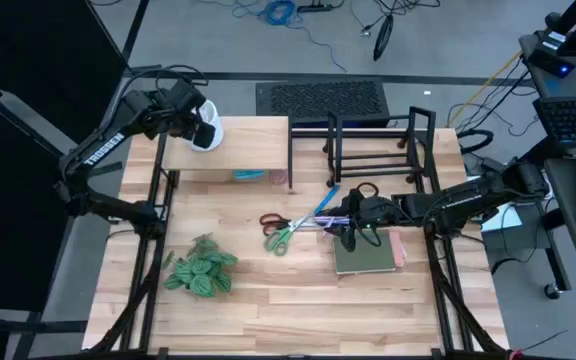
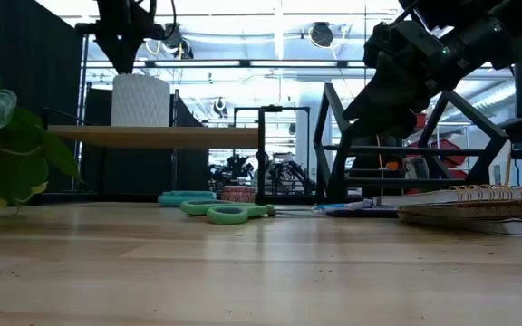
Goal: Stock shelves
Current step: Remove the blue pen from the white pen holder
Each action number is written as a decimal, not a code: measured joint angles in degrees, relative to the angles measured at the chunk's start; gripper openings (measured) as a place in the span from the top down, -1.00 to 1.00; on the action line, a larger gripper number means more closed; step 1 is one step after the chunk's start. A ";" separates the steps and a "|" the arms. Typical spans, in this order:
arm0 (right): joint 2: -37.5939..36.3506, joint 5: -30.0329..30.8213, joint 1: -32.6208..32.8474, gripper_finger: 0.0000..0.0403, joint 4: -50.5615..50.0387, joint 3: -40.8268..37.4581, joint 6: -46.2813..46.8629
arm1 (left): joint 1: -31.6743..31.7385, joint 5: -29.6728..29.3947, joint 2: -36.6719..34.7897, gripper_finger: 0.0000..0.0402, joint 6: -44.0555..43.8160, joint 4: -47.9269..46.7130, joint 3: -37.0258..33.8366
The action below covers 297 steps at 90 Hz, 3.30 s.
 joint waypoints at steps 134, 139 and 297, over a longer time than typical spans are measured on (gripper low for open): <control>-0.42 0.08 -1.96 -0.19 17.53 0.04 -19.17 | -3.65 2.41 0.00 0.97 14.81 0.33 19.80; -0.42 0.10 -2.54 -0.19 21.03 0.23 -23.52 | -4.16 2.49 0.00 0.97 15.98 0.39 20.89; 7.29 -1.53 -10.14 0.91 -36.52 37.66 -36.26 | -30.74 20.70 14.36 0.90 28.18 12.51 24.64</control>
